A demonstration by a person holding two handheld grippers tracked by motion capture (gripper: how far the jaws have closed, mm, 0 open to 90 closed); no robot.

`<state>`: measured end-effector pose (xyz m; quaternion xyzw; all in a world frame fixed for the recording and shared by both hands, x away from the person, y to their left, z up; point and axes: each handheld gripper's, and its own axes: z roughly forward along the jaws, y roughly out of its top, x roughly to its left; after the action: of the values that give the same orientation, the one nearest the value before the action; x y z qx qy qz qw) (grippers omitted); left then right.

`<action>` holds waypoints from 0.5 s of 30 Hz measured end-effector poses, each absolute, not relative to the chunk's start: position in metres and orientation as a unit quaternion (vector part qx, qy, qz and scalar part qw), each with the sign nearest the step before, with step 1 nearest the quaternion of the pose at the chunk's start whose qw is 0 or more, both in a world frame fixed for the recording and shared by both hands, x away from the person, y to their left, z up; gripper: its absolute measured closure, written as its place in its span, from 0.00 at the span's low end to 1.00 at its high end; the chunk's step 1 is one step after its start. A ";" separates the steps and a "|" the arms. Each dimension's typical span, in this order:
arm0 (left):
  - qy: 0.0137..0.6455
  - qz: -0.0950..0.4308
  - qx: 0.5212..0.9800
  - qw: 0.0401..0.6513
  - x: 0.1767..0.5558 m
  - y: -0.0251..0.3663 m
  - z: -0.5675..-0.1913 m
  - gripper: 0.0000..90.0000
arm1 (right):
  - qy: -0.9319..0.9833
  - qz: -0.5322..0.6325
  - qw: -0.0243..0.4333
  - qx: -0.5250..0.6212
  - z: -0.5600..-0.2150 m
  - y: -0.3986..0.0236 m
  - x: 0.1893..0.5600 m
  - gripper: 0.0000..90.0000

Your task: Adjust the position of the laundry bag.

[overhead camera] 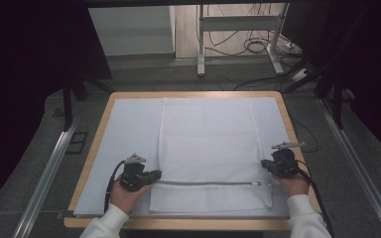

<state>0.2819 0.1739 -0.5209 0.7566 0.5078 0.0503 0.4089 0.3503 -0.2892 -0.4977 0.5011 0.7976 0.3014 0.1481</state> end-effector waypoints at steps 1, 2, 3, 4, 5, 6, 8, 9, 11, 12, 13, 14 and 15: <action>0.509 0.052 0.756 0.408 0.282 0.175 -0.521 0.98 | 0.797 0.302 0.149 0.501 -0.498 -0.288 0.350 0.98; 0.509 0.051 0.755 0.409 0.282 0.176 -0.521 0.98 | 0.799 0.301 0.149 0.499 -0.498 -0.287 0.350 0.98; 0.511 0.052 0.755 0.408 0.282 0.177 -0.521 0.98 | 0.800 0.300 0.148 0.498 -0.499 -0.286 0.351 0.98; 0.511 0.052 0.754 0.409 0.282 0.178 -0.521 0.98 | 0.800 0.300 0.148 0.497 -0.499 -0.284 0.351 0.98; 0.511 0.053 0.754 0.409 0.282 0.179 -0.521 0.98 | 0.802 0.300 0.148 0.495 -0.499 -0.283 0.351 0.98; 0.512 0.052 0.754 0.409 0.282 0.180 -0.522 0.98 | 0.803 0.299 0.147 0.494 -0.499 -0.282 0.350 0.98; 0.513 0.052 0.754 0.407 0.281 0.181 -0.522 0.98 | 0.803 0.300 0.148 0.493 -0.499 -0.281 0.350 0.98; 0.513 0.051 0.754 0.406 0.281 0.181 -0.523 0.98 | 0.803 0.300 0.148 0.494 -0.499 -0.280 0.350 0.98; 0.513 0.053 0.755 0.405 0.281 0.182 -0.523 0.98 | 0.803 0.301 0.150 0.493 -0.498 -0.278 0.350 0.98; 0.513 0.053 0.755 0.405 0.281 0.182 -0.523 0.98 | 0.803 0.301 0.151 0.492 -0.497 -0.277 0.349 0.98; 0.513 0.053 0.755 0.406 0.281 0.183 -0.522 0.98 | 0.803 0.301 0.152 0.492 -0.497 -0.276 0.349 0.98; 0.513 0.053 0.756 0.404 0.281 0.184 -0.522 0.98 | 0.803 0.302 0.152 0.491 -0.497 -0.275 0.349 0.98; 0.514 0.053 0.755 0.405 0.281 0.184 -0.523 0.98 | 0.804 0.301 0.152 0.490 -0.497 -0.275 0.349 0.98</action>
<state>0.2815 0.1843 -0.5225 0.7546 0.5136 0.0532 0.4050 0.3492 -0.2746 -0.4971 0.4904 0.8037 0.3009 0.1518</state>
